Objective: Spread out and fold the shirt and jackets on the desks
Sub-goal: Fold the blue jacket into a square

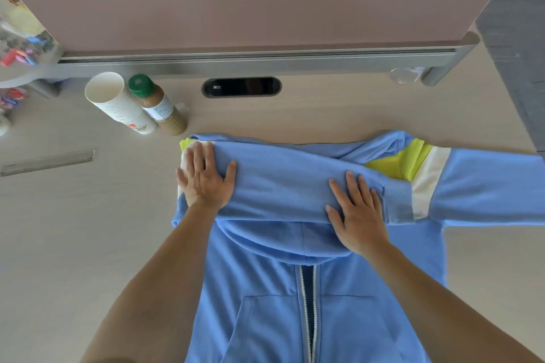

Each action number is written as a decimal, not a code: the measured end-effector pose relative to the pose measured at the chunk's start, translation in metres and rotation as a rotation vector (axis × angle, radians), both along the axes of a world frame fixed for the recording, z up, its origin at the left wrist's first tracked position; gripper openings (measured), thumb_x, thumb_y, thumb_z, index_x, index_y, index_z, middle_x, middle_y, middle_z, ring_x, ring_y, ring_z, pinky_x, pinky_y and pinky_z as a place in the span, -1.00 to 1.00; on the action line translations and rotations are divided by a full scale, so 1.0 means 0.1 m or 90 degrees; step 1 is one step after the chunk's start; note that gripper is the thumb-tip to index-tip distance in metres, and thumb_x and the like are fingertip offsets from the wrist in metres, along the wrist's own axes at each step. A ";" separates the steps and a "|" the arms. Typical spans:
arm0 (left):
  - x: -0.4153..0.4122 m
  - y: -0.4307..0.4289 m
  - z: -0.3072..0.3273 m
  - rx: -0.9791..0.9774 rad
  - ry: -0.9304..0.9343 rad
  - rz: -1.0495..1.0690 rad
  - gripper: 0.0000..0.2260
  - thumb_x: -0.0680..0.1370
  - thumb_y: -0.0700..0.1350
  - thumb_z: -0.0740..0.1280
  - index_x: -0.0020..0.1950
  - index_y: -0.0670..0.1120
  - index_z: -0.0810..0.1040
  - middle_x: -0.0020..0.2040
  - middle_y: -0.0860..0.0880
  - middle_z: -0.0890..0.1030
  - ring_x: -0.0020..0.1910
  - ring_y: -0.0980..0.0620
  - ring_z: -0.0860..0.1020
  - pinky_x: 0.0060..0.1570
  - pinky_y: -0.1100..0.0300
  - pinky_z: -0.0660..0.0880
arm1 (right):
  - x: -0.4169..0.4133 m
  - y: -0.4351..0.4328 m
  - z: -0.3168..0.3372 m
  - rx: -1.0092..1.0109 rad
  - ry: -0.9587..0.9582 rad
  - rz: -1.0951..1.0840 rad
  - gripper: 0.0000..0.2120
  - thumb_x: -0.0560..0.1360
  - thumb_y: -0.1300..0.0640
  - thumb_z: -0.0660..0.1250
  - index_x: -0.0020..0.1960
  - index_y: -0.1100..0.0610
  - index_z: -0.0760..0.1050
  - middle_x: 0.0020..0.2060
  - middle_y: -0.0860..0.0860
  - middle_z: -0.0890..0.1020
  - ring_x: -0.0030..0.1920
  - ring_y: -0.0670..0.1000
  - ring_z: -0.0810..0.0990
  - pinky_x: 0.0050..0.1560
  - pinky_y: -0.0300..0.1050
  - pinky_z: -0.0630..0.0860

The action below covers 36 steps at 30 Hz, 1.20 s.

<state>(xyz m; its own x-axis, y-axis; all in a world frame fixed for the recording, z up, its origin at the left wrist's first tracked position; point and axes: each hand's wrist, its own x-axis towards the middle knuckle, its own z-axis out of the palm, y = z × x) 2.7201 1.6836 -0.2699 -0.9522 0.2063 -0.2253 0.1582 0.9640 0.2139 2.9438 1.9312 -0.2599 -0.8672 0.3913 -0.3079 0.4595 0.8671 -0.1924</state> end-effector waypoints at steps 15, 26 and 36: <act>-0.74 -0.26 0.46 0.405 -0.140 0.321 -0.87 0.60 -0.07 0.30 0.09 -0.09 0.52 -0.12 -0.04 0.57 -0.14 -0.06 0.54 -0.12 0.15 0.50 | -0.79 -0.52 0.44 0.025 0.079 0.087 -0.43 0.56 -0.18 0.03 0.45 0.06 0.41 0.49 0.19 0.34 0.46 0.26 0.31 0.40 0.35 0.23; -1.03 -0.54 0.34 0.795 -0.341 0.510 -0.70 0.44 -0.30 0.36 0.05 0.03 0.44 0.02 -0.10 0.63 -0.03 -0.08 0.61 0.07 -0.02 0.57 | -1.14 -0.96 0.36 0.072 -0.038 0.118 -0.42 0.59 -0.16 0.09 0.52 0.09 0.28 0.57 0.15 0.18 0.52 0.24 0.21 0.43 0.32 0.20; -0.93 -0.41 0.33 0.569 -0.140 0.396 -0.83 0.54 -0.32 0.21 0.00 -0.05 0.38 -0.22 0.07 0.43 -0.19 0.00 0.41 -0.28 0.25 0.32 | -1.24 -1.21 0.44 0.054 -0.095 0.139 -0.36 0.65 -0.21 0.02 0.63 0.00 -0.07 0.62 0.09 -0.17 0.60 0.15 -0.18 0.55 0.20 -0.13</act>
<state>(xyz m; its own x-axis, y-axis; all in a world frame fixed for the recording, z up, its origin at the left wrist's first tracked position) 2.6270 1.6422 -0.2369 -0.9037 -0.1206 -0.4109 -0.4262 0.3470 0.8354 2.8201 1.8097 -0.2163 -0.8812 0.2302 -0.4129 0.2778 0.9589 -0.0582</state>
